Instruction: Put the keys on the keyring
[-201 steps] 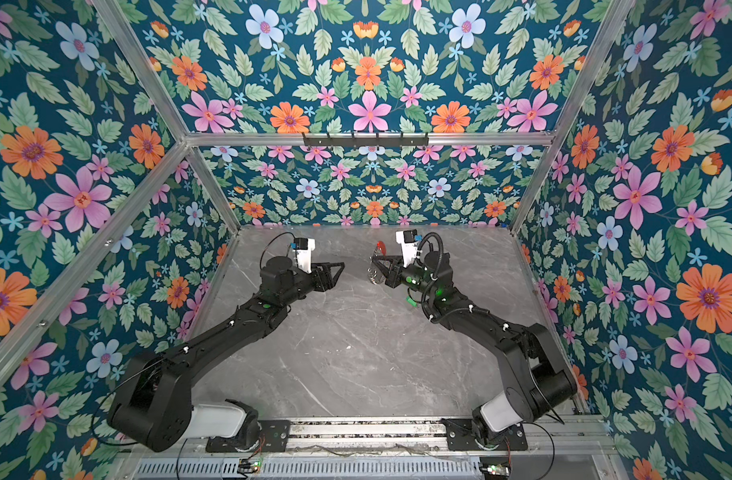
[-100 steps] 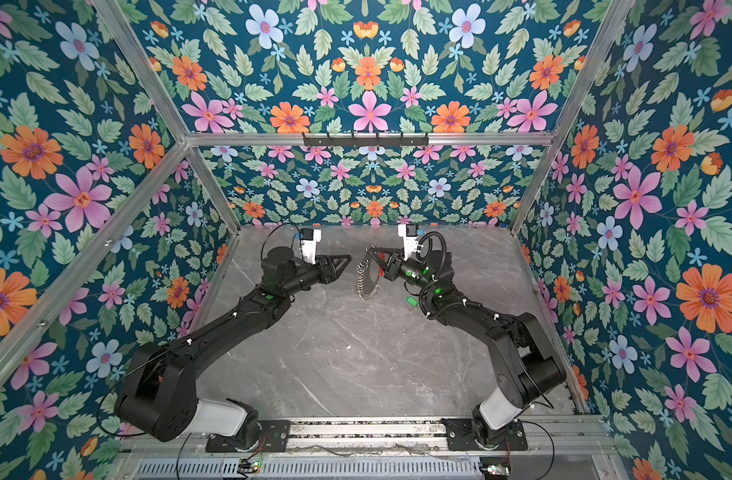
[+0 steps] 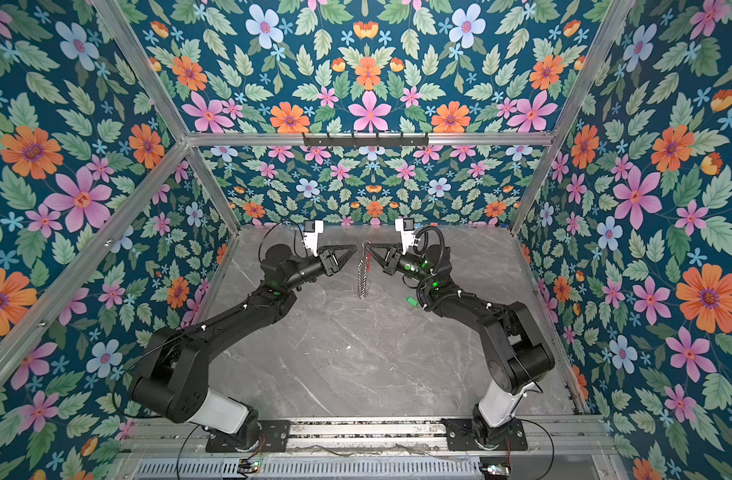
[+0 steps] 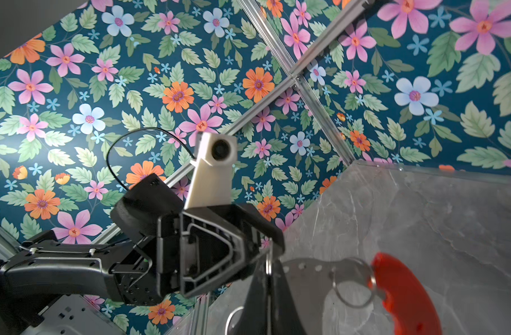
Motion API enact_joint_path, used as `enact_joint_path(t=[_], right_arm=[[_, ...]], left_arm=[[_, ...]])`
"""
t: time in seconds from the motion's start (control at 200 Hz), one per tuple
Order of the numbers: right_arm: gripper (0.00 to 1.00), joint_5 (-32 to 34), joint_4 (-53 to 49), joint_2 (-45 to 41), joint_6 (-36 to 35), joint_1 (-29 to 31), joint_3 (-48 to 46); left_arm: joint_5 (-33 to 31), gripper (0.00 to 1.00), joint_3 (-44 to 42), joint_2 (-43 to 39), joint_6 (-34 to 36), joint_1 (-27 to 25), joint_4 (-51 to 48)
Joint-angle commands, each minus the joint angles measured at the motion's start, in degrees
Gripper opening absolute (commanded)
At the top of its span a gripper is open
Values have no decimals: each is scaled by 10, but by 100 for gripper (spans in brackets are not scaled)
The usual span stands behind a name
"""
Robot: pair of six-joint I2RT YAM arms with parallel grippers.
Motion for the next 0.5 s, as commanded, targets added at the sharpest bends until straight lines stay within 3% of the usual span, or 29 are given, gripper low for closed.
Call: enact_joint_path(t=[0.0,0.49], right_arm=[[0,-6,70,5,34,0,-2],[0,14,73,-12,46,1,-9]], left_arm=[[24,27,4,3,-41,2,83],[12,22,-11,22,-88,3,157]])
